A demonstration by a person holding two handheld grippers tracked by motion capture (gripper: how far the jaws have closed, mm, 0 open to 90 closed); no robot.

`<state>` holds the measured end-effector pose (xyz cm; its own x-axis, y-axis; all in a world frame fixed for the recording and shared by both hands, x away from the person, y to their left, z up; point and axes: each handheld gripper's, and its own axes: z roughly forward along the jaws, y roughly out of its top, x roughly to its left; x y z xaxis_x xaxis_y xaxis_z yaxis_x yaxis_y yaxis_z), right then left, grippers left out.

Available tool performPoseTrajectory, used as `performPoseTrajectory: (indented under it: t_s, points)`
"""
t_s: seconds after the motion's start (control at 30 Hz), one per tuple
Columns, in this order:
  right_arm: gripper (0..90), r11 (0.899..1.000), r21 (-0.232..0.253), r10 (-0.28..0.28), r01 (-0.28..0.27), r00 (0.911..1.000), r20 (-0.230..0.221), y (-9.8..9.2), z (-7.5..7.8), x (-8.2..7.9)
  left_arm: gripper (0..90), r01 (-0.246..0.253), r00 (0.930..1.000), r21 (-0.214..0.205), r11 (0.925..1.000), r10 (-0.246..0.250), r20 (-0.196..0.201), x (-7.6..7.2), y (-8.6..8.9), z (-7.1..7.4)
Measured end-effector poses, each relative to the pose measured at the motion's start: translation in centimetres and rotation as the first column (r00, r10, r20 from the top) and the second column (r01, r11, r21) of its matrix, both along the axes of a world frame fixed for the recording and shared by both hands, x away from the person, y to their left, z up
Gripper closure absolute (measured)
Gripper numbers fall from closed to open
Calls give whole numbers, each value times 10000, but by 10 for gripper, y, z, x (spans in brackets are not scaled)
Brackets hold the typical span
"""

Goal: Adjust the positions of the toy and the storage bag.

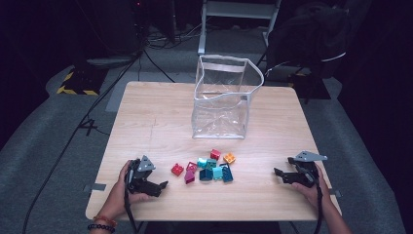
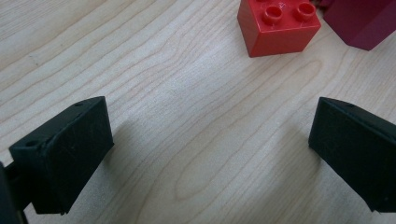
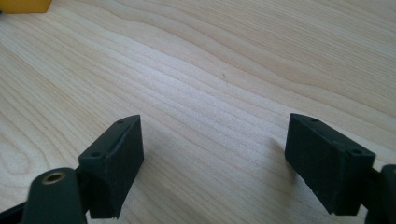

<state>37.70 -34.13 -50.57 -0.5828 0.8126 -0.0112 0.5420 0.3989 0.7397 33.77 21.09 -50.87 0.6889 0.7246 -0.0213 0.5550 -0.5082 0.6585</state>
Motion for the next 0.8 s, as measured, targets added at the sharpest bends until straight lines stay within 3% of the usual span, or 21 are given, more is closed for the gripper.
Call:
performPoseTrajectory:
  t_s: [0.27,0.43,0.47,0.57,0.73,0.8]
  points:
    - [227,10000,-19,57,-57,10000,23,1,0,-1,0,7,10000,0,10000,-7,-7,0,0,0]
    - [213,9979,-622,171,-161,9997,149,4,4,-1,0,12,10000,2,10000,-12,-9,0,0,0]
    - [223,9978,-558,354,-354,9994,-11,2,6,-1,0,11,10000,0,10000,-11,-9,0,0,0]
    - [225,9984,-218,532,-530,9986,71,0,7,0,0,6,10000,0,10000,-6,-6,0,0,0]
    - [288,9978,236,610,-624,9965,574,2,22,3,0,9,10000,0,10000,-9,-9,0,0,0]
    - [306,9962,350,762,-798,9926,944,6,35,5,0,9,10000,0,10000,-9,-8,0,0,0]
